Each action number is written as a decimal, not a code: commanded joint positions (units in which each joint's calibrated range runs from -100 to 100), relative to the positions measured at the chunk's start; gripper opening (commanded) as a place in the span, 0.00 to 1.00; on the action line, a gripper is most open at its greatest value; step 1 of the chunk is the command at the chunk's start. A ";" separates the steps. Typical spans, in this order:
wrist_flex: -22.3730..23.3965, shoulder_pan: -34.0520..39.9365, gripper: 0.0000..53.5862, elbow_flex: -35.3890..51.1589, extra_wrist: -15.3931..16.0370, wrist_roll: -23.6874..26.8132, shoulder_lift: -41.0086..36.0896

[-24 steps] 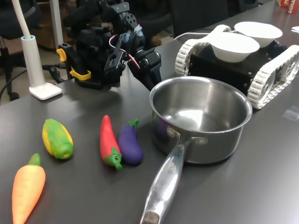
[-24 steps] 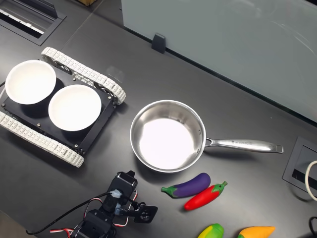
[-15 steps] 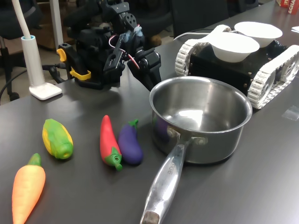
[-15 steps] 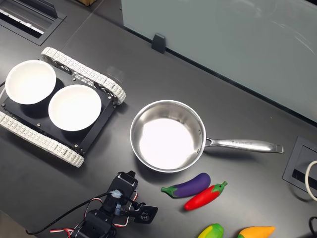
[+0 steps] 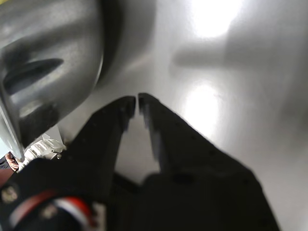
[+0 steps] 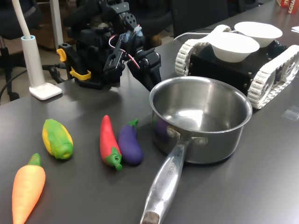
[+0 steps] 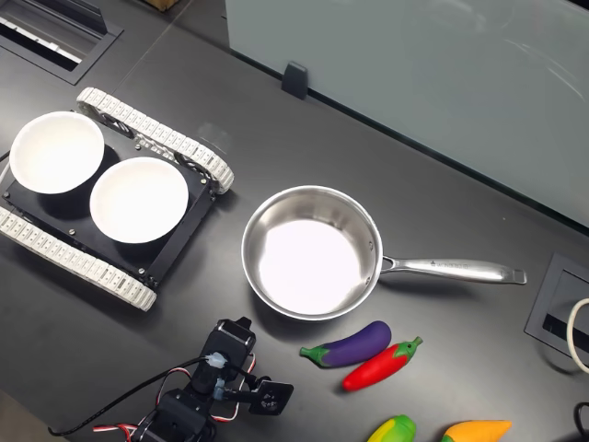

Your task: Pick up the chilli and place them in the pan

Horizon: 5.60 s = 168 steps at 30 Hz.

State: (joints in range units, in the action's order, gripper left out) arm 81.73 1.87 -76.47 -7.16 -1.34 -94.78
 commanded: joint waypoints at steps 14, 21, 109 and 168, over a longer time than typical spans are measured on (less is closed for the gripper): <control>0.11 0.31 0.00 4.46 0.02 -1.17 -0.66; 2.07 -0.15 0.00 6.64 0.02 -1.51 -0.66; 17.85 -16.55 0.00 87.15 4.73 -6.20 38.48; 15.72 -35.36 0.53 88.15 4.81 -11.14 56.86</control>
State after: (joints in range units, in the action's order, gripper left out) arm 99.15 -31.79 11.86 -3.12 -11.75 -38.05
